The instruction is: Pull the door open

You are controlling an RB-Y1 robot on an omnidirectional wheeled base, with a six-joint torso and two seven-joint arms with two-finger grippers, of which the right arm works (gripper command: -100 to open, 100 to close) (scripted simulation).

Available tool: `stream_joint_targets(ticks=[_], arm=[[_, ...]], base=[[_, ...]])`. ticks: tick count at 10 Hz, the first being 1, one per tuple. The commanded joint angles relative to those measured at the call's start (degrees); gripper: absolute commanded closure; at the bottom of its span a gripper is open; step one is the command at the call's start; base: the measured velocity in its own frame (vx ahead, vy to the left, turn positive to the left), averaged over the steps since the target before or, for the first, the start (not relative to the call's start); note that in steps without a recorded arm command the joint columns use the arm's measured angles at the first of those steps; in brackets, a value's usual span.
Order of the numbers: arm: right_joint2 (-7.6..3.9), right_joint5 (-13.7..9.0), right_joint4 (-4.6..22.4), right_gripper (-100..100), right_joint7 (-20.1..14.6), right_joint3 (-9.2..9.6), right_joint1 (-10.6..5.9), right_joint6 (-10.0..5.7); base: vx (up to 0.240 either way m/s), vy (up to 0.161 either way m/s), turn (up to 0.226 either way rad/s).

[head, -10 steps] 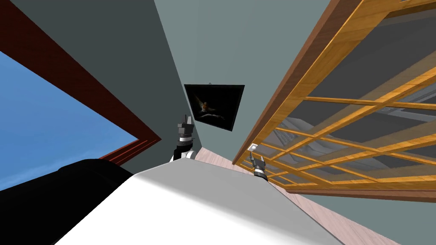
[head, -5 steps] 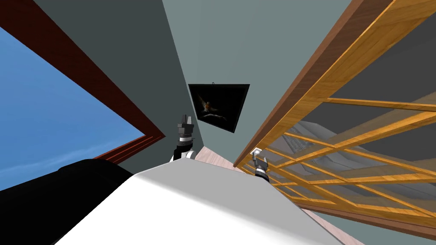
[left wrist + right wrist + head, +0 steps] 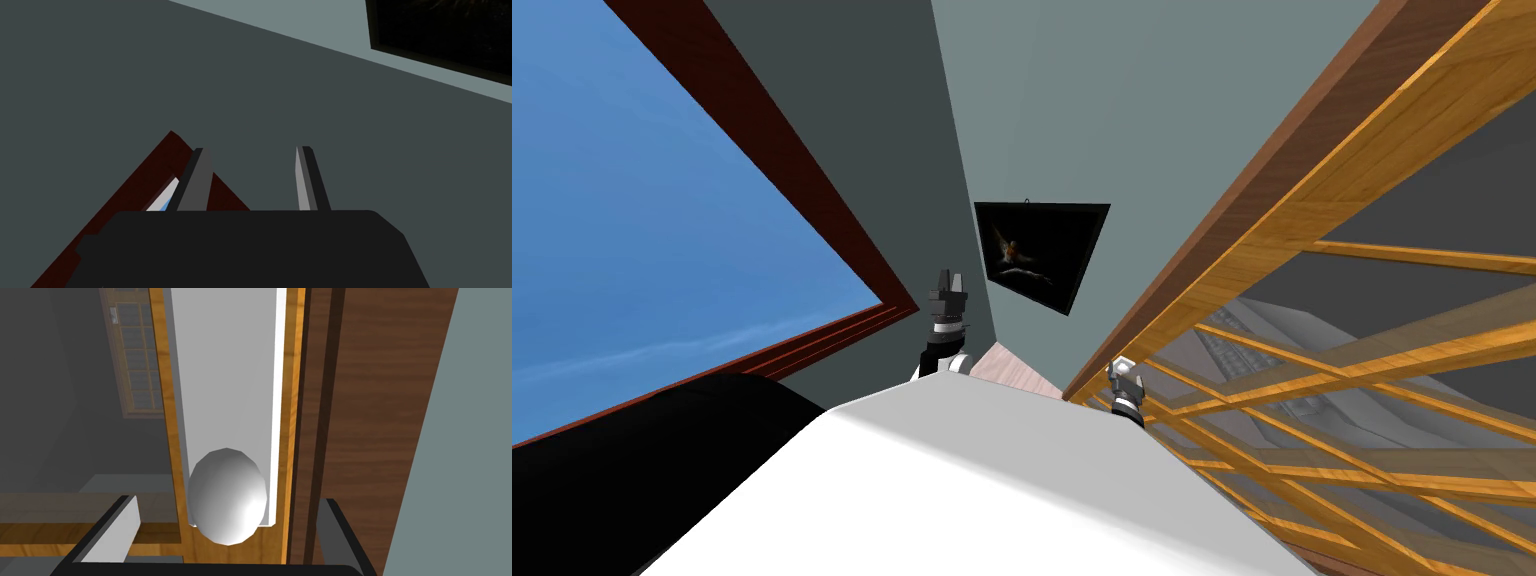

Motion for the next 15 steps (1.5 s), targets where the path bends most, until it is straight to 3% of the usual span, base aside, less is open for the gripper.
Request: stream_joint_targets(ticks=[1, 6, 15], arm=[[-0.07, 0.0, -0.1, 100, -0.1, 0.05, 0.01, 0.07], [-0.07, 0.0, -0.1, 100, -0.1, 0.05, 0.01, 0.07], [-1.38, -2.9, 0.4, 100, -13.2, 2.38, -0.14, -0.27]], base=[[-0.008, 0.011, -0.033], [0.003, 0.004, -0.007], [-0.017, 0.003, 0.011]])
